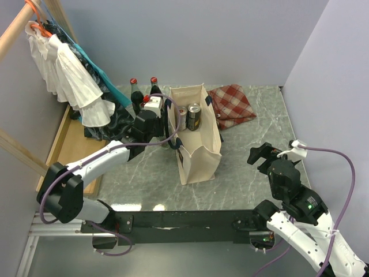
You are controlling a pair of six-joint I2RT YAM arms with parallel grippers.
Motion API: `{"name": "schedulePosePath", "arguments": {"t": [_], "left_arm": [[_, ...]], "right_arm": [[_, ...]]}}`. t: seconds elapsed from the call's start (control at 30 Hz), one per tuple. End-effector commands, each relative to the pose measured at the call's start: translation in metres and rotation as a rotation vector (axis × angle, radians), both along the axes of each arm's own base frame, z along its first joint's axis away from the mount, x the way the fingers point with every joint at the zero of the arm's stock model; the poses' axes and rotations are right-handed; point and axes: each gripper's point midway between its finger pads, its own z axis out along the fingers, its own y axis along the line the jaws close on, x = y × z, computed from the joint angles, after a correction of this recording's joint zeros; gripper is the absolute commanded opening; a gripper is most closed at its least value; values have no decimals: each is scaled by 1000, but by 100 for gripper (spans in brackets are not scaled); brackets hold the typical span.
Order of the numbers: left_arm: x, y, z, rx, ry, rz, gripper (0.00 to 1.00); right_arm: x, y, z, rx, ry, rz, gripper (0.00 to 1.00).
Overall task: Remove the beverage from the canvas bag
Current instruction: Place the drink at the center of the board.
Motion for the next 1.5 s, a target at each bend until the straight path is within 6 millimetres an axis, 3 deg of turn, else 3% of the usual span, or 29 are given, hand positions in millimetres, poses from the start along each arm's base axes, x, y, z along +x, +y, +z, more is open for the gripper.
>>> {"name": "schedulePosePath", "arguments": {"t": [0.0, 0.33, 0.43, 0.63, 1.47], "left_arm": [[23, -15, 68, -151, -209, 6, 1], [26, -15, 62, -127, -199, 21, 1], [25, -16, 62, -125, -198, 21, 13], [23, -14, 60, -113, -187, 34, 23], [23, -19, 52, -96, -161, 30, 40]], "right_arm": [[4, 0, 1, 7, -16, -21, 100], [5, 1, 0, -1, -9, -15, 100], [6, 2, -1, -4, -6, -14, 100], [6, 2, -1, -3, -5, -14, 100], [7, 4, -2, -10, 0, -6, 100]]}}
